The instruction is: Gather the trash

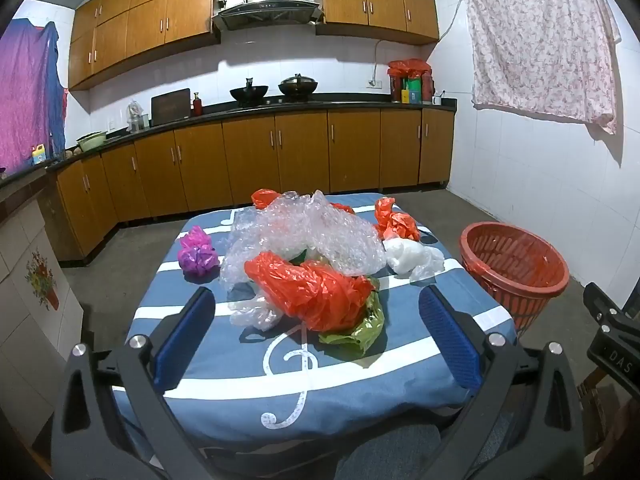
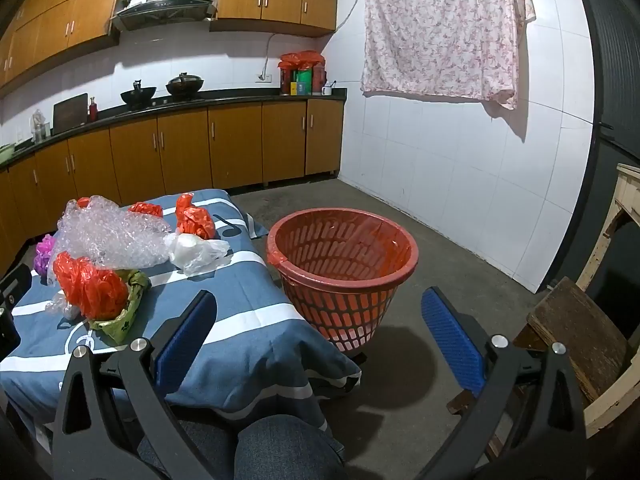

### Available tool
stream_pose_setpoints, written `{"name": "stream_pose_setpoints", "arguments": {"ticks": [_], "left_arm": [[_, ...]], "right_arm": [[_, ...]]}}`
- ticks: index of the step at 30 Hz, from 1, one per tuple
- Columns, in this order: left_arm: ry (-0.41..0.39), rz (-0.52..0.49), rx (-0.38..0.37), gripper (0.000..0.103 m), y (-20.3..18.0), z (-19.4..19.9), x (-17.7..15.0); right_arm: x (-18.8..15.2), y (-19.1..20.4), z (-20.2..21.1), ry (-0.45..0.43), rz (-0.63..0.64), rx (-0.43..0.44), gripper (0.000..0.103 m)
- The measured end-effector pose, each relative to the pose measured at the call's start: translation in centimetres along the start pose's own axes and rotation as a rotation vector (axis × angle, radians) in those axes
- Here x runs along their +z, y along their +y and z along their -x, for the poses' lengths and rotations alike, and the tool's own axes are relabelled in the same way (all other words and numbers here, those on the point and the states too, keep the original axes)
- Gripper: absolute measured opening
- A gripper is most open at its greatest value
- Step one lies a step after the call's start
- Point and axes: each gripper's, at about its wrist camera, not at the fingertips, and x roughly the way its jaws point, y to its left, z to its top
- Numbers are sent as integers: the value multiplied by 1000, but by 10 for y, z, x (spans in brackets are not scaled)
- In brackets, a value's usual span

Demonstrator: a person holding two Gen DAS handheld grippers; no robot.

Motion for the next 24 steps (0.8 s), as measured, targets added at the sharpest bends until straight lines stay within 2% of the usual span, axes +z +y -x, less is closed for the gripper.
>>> {"name": "stream_pose_setpoints", "arguments": {"ticks": [24], "left_arm": [[2,0,0,99,0,0,0]], "right_arm": [[1,0,1,-2,2,-1,101]]}}
